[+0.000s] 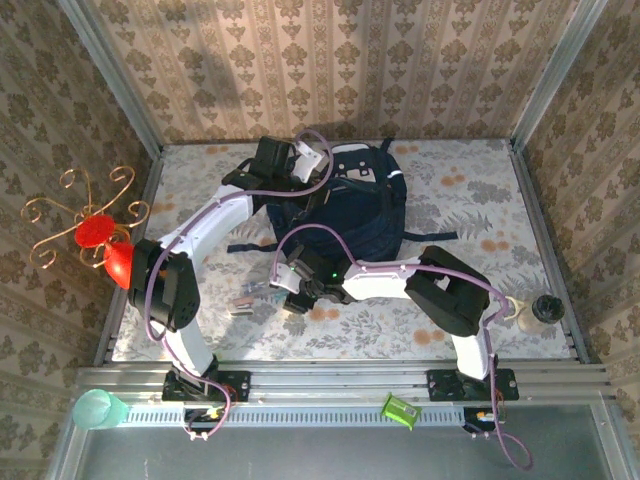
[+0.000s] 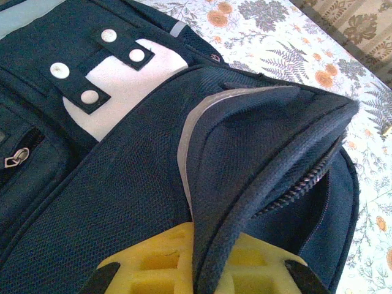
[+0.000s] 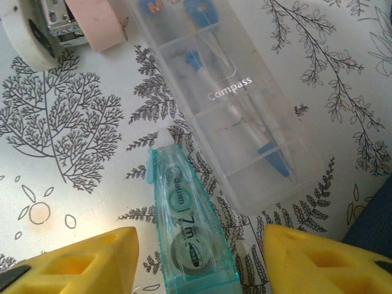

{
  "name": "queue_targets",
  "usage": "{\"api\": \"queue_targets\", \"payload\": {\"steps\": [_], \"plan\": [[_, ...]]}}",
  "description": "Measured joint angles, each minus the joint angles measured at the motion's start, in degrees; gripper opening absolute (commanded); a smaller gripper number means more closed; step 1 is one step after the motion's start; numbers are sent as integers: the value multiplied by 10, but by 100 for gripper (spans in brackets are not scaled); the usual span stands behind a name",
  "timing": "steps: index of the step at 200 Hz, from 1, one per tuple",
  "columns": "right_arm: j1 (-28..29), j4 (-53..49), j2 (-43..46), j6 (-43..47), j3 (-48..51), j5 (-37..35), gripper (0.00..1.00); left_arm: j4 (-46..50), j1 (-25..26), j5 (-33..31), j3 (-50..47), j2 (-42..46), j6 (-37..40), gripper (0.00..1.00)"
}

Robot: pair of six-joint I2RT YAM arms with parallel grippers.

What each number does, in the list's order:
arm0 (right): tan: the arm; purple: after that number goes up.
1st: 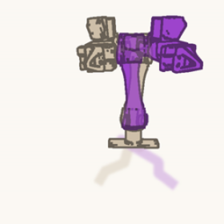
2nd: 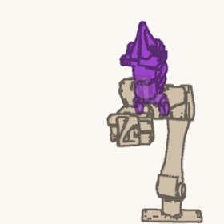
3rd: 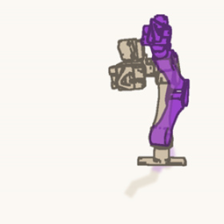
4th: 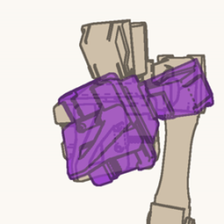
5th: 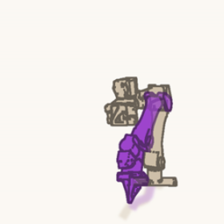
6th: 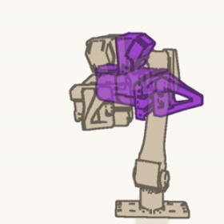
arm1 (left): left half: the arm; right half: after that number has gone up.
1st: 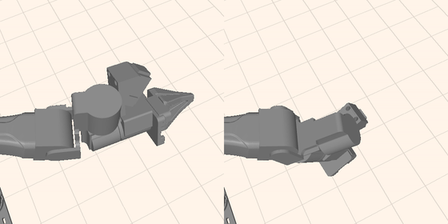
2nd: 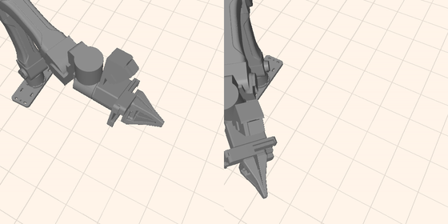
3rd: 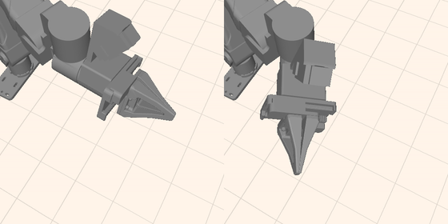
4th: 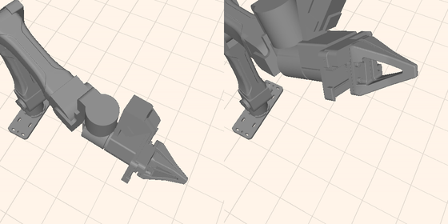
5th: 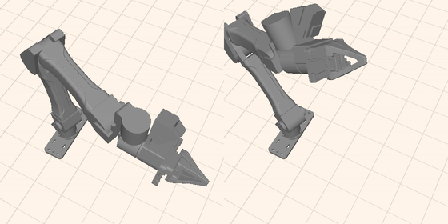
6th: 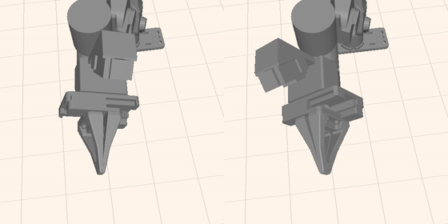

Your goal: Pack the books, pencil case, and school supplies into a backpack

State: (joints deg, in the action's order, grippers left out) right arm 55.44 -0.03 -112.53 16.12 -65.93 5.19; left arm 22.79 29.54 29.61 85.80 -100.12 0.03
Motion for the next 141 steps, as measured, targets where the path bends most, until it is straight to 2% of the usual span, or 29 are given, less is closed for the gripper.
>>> {"api": "queue_targets", "payload": {"steps": [15, 80, 106, 141], "plan": [[-2, 0, -3, -5, 0, 3, 41, 0, 0, 0, 0, 0, 1, 0], [-3, 2, -6, -18, 9, 30, 27, 0, 0, 0, 0, 0, 2, 0], [-3, 1, 0, -17, 14, 30, 17, 0, 0, 0, 0, 0, 2, 0], [-3, -26, 41, -29, 46, 50, 16, -1, 0, 1, 0, 0, 2, 0]]}}
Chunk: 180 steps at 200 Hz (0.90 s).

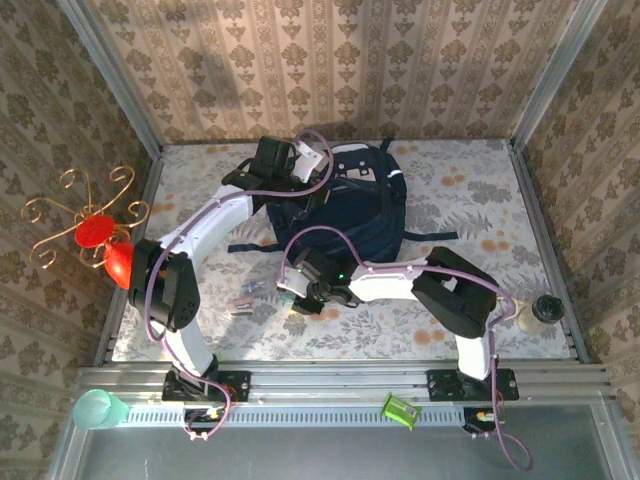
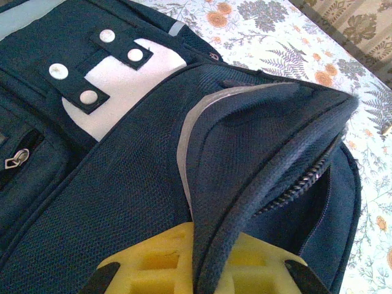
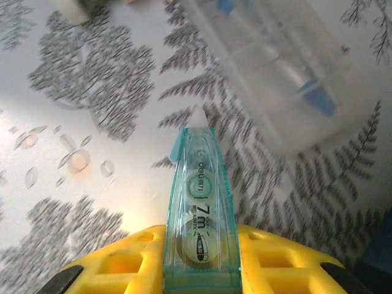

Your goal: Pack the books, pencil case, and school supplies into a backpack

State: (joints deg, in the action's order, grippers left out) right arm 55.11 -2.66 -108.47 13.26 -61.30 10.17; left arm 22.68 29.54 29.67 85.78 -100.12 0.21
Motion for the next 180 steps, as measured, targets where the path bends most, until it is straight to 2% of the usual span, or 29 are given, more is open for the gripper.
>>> {"api": "queue_targets", "payload": {"steps": [41, 77, 95, 132, 180], "plan": [[-14, -7, 133, -38, 66, 53, 15, -3, 0, 0, 0, 0, 0, 0], [-97, 3, 262, -68, 92, 85, 15, -4, 0, 1, 0, 0, -2, 0], [-139, 1, 283, -61, 86, 56, 15, -12, 0, 2, -3, 0, -6, 0], [-197, -3, 271, -59, 64, -46, 17, -21, 0, 7, -4, 0, -18, 0], [-207, 37, 198, -104, 19, -158, 19, -30, 0, 22, -4, 1, -48, 0]]}}
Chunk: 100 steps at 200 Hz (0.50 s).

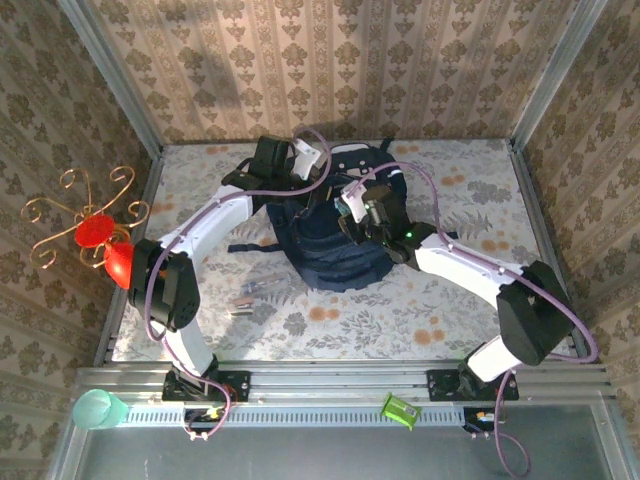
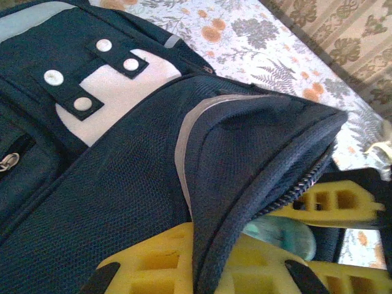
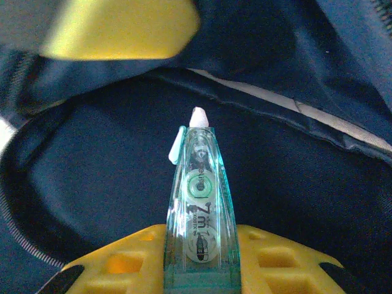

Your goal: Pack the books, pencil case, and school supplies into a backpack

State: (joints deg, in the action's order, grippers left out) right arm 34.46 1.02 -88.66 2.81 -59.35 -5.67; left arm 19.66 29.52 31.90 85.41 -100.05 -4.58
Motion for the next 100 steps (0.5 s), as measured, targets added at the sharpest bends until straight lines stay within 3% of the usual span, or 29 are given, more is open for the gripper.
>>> {"api": "queue_targets", "payload": {"steps": [51, 100], "plan": [[-25, 22, -52, -132, -64, -9, 24, -17, 4, 16, 1, 0, -31, 0], [-36, 54, -72, -302, -62, -2, 24, -39, 14, 15, 2, 0, -75, 0]]}}
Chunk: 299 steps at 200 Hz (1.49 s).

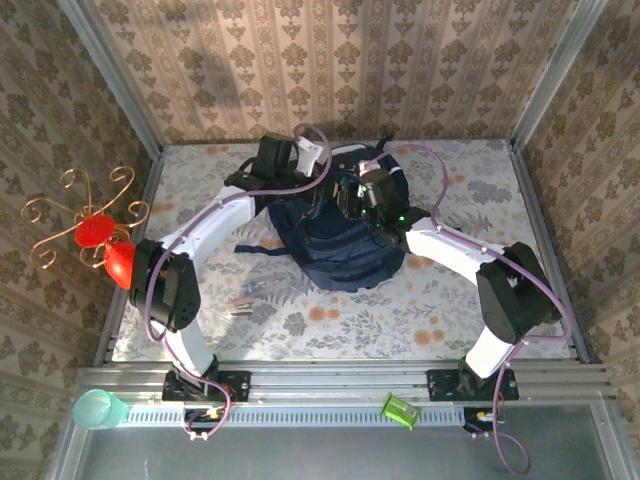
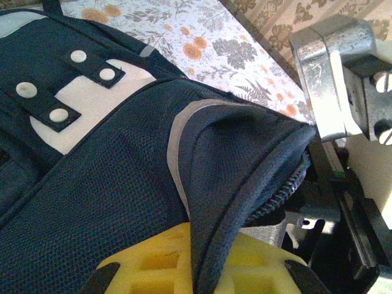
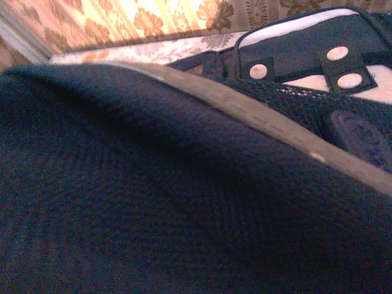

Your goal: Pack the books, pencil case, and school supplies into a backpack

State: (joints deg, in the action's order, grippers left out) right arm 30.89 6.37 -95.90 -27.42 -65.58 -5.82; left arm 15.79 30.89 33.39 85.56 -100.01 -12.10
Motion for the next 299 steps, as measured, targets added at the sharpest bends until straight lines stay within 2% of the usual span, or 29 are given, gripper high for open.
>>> {"api": "queue_targets", "payload": {"steps": [46, 74, 105, 146, 182, 201, 219, 240, 257, 299], "plan": [[4, 50, -4, -142, 17, -20, 26, -28, 17, -25, 0, 0, -42, 0], [10, 73, -23, -198, 17, -41, 41, -37, 18, -36, 0, 0, -63, 0], [10, 73, -41, -203, 12, -41, 56, -37, 19, -39, 0, 0, -72, 0], [9, 107, 0, -169, 74, -23, 57, -38, 13, -33, 0, 0, -83, 0], [32, 110, 100, -72, 136, 22, 56, -51, -1, -20, -6, 0, -84, 0], [86, 115, 148, 15, 164, 29, 56, -59, -8, -11, -11, 0, -85, 0], [151, 128, 160, 100, 192, 43, 56, -60, -10, -4, -14, 0, -85, 0], [217, 132, 107, 186, 194, 66, 57, -60, -9, -1, -15, 0, -80, 0], [257, 131, 25, 242, 170, 83, 60, -60, -10, -1, -15, 0, -76, 0], [281, 114, -137, 338, 62, 97, 72, -59, -9, -2, -15, -1, -76, 0]]}}
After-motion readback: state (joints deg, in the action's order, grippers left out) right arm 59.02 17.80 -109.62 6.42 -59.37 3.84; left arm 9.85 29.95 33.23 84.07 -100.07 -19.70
